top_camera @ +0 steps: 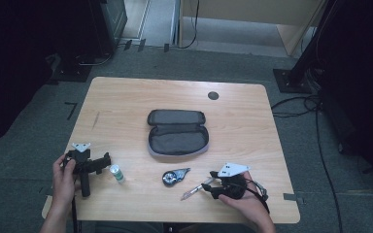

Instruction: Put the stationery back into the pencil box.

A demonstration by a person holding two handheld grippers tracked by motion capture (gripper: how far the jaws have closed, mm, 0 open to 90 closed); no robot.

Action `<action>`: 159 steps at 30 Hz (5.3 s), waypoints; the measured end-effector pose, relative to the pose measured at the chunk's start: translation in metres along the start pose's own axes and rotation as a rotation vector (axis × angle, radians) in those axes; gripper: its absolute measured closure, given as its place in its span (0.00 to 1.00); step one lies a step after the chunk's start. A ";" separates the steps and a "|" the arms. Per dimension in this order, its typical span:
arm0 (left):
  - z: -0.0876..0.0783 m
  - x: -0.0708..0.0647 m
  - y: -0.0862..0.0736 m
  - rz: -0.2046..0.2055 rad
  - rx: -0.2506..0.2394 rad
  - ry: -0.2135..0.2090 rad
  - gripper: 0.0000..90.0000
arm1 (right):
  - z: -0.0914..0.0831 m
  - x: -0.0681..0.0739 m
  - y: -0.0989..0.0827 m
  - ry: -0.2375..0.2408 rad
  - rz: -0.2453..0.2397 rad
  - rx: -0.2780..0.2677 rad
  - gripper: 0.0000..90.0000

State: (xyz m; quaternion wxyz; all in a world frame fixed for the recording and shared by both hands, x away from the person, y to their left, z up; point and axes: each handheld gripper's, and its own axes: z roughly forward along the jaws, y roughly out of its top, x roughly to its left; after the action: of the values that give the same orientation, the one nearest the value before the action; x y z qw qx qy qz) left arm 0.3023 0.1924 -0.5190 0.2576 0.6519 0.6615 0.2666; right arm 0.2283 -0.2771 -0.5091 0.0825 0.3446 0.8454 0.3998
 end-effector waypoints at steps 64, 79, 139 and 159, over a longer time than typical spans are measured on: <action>0.000 -0.002 0.000 -0.003 0.000 0.000 0.00 | 0.001 -0.009 -0.007 0.042 -0.244 0.020 0.91; 0.000 -0.002 0.000 -0.003 0.000 0.000 0.00 | 0.007 0.000 -0.006 0.085 -0.241 0.013 0.90; 0.000 -0.002 0.000 0.001 0.001 -0.002 0.00 | 0.037 -0.034 0.140 -0.002 -0.366 -0.054 0.91; 0.000 -0.002 0.000 0.004 0.003 -0.003 0.00 | 0.070 -0.067 0.129 -0.076 -0.202 0.005 0.74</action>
State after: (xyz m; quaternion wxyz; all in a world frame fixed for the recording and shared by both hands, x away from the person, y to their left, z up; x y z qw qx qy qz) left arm 0.3021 0.1909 -0.5189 0.2572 0.6539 0.6603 0.2651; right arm 0.3743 -0.2202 -0.4702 0.1536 0.2729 0.8731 0.3738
